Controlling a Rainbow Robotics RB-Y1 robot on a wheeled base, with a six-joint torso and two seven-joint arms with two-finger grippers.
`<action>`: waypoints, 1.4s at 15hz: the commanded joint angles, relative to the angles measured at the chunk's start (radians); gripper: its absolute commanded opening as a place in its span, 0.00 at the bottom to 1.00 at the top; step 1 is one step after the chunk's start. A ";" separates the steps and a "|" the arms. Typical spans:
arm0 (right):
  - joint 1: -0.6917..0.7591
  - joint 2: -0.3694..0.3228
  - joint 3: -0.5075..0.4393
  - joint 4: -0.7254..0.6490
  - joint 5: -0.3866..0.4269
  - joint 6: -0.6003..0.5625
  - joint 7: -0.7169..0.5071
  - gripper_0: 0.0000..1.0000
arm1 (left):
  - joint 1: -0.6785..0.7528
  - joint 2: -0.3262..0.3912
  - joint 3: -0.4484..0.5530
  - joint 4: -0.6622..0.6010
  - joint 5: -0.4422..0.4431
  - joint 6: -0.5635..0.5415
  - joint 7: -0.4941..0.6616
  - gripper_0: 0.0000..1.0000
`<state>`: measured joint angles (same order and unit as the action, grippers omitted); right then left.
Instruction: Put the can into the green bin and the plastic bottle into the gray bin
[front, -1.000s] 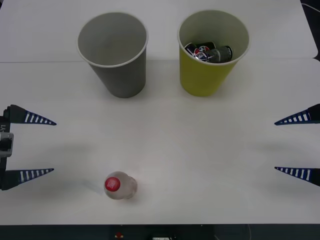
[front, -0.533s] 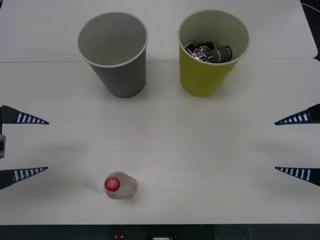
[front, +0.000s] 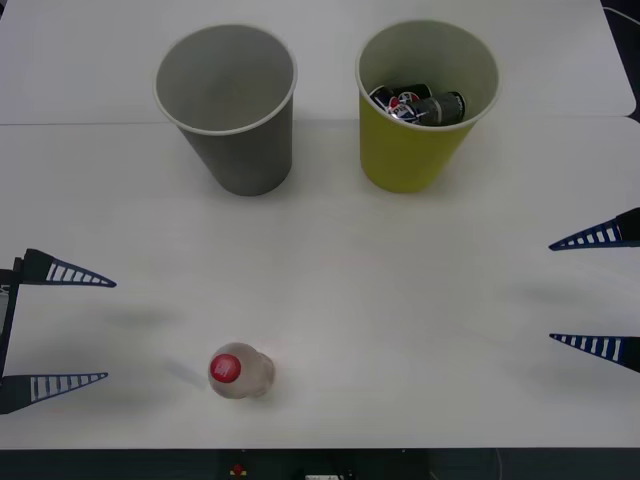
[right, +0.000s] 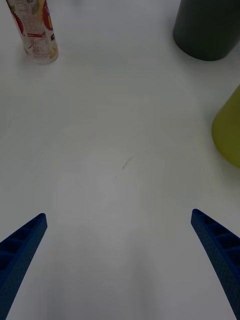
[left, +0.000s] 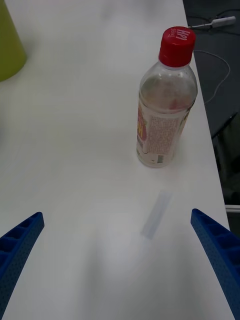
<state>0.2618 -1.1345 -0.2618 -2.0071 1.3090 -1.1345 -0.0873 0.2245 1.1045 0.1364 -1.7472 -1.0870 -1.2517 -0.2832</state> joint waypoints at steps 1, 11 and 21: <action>0.000 0.000 0.000 0.000 0.000 0.000 0.000 1.00 | -0.042 0.000 -0.090 0.077 0.071 -0.006 -0.097 1.00; 0.000 0.000 0.000 0.000 0.000 0.000 0.000 1.00 | -0.220 -0.023 -0.380 0.302 0.240 -0.041 -0.260 1.00; 0.000 0.000 0.000 0.000 0.000 0.000 0.000 1.00 | -0.372 -0.149 -0.572 0.406 0.251 -0.058 -0.304 1.00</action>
<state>0.2618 -1.1345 -0.2618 -2.0071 1.3090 -1.1345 -0.0873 -0.1422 0.9609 -0.4238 -1.3430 -0.8360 -1.3141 -0.5862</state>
